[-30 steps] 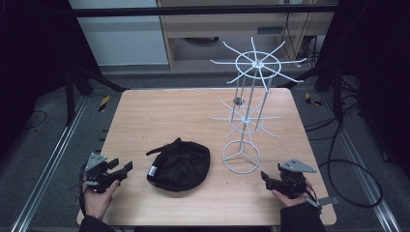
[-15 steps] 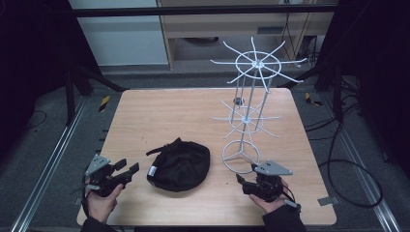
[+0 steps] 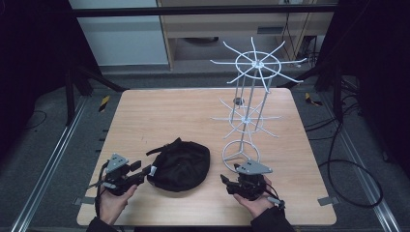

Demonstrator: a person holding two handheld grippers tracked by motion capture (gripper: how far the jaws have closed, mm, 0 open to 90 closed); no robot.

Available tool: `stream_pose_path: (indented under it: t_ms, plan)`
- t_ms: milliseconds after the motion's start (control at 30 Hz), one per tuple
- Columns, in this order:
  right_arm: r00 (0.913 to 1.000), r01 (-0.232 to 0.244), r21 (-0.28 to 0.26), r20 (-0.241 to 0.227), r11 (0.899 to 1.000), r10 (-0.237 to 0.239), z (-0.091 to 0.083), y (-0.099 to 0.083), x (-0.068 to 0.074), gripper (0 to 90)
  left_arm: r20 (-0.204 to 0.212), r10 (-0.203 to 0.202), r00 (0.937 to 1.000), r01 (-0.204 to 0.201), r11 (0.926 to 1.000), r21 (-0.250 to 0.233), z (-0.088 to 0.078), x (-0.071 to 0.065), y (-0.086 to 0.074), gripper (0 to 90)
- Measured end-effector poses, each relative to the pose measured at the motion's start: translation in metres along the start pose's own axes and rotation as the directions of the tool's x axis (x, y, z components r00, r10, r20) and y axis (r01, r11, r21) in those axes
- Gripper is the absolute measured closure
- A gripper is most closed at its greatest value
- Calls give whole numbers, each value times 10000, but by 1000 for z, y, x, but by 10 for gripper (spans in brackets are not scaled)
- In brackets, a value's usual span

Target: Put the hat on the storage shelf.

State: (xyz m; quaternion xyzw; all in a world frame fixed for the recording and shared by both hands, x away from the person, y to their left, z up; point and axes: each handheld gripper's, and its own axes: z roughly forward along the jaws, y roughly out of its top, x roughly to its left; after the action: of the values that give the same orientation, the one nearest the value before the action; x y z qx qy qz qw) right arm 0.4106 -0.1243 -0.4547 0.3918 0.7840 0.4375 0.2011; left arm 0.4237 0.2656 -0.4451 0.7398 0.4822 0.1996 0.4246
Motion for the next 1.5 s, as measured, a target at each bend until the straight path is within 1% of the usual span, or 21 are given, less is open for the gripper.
stream_pose_path:
  t_ms: [33, 100, 233, 300, 367, 400, 433, 467, 633, 767, 900, 933, 1100, 1200, 1267, 1300, 1333, 1433, 1500]
  plan:
    - [10000, -68, -60, -41, 10000, 68, 1, 1, 1, 380, -14, 76, 10000, -76, 9999, 95, 2, -1, 0, 520]
    - [10000, -62, -45, -5, 10000, 62, 3, 2, 2, 386, -42, 185, 9998, -183, 9991, 393, 9, -3, 0, 524]
    - [10000, 48, 64, -47, 10000, -47, 10, 5, 4, 396, 39, 210, 9998, -212, 9969, 760, 20, -5, -1, 560]
    - [9999, 97, 80, -48, 9999, -97, 14, 6, 6, 399, 206, 148, 9997, -170, 9938, 1102, 26, -4, -2, 613]
    - [9999, 125, 120, -68, 9999, -124, 18, 8, 7, 399, 215, 53, 9998, -81, 9906, 1363, 27, -3, -4, 688]
    - [10000, 60, 148, -73, 9999, -59, 19, 8, 8, 400, 336, -16, 9994, -32, 9899, 1415, 27, -3, -4, 719]
    - [9999, 91, 155, -97, 9998, -90, 21, 9, 9, 400, 404, -59, 9992, -1, 9891, 1470, 27, -2, -4, 752]
    - [9998, 168, 170, -117, 9997, -166, 23, 10, 10, 401, 409, -74, 9991, 13, 9889, 1484, 26, -2, -5, 770]
    - [9999, 110, 204, -123, 9997, -108, 31, 15, 15, 403, 424, 45, 9991, -110, 9877, 1560, 20, 0, -8, 791]
    - [9997, 62, 185, -237, 9998, -58, 39, 21, 19, 395, 389, 261, 9989, -319, 9873, 1555, 13, 2, -12, 793]
    - [9994, -156, 287, -294, 9995, 165, 53, 26, 25, 387, 476, 464, 9978, -533, 9862, 1567, 7, 3, -17, 794]
    - [9994, -125, 310, -316, 9994, 135, 57, 27, 26, 384, 505, 487, 9975, -562, 9855, 1602, 5, 3, -18, 794]
    - [9995, -200, 480, -227, 9986, 211, 73, 30, 31, 385, 503, 551, 9972, -626, 9847, 1625, 3, 3, -21, 794]
    - [9990, -375, 454, -221, 9983, 386, 85, 31, 33, 394, 467, 557, 9974, -627, 9841, 1659, 3, 2, -21, 793]
    - [9995, -314, 629, -61, 9975, 318, 93, 30, 34, 405, 465, 540, 9975, -611, 9840, 1676, 3, 3, -21, 793]
    - [9995, -314, 629, -61, 9975, 318, 93, 30, 34, 405, 465, 540, 9975, -611, 9840, 1676, 3, 3, -21, 793]
    - [9990, -456, 859, 41, 9953, 454, 100, 29, 35, 431, 461, 537, 9975, -607, 9840, 1676, 3, 3, -21, 793]
    - [9986, -530, 1132, 137, 9922, 517, 106, 27, 35, 452, 429, 535, 9976, -601, 9833, 1718, 4, 3, -21, 793]
    - [9975, -706, 1238, 157, 9898, 692, 109, 25, 35, 463, 417, 535, 9977, -600, 9830, 1737, 4, 2, -21, 793]
